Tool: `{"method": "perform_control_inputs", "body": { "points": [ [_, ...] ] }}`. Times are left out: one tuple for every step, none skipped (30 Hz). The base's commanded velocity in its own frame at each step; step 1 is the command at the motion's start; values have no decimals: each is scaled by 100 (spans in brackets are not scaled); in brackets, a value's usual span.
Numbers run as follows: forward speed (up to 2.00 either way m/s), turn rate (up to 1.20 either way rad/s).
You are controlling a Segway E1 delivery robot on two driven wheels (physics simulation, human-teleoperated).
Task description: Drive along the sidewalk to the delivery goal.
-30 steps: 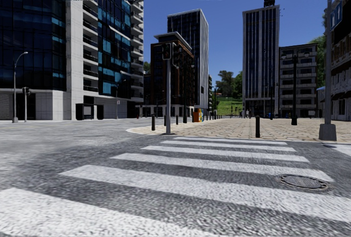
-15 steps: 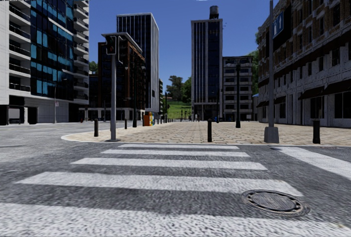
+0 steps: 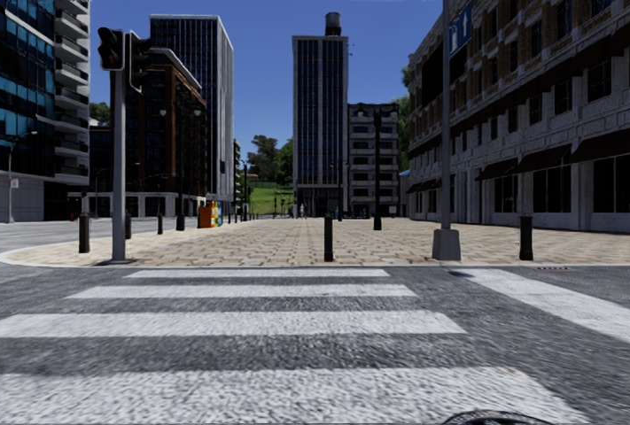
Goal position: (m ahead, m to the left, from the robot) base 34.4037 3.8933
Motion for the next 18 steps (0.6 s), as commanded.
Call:
{"method": "perform_control_inputs", "body": {
  "points": [
    [200,0],
    [200,0],
    [200,0],
    [200,0],
    [200,0],
    [200,0],
    [200,0],
    [200,0],
    [200,6],
    [200,6],
    [200,11],
    [200,18],
    [200,23],
    [200,23],
    [200,27],
    [200,29],
    [200,30],
    [200,30]
  ]
}}
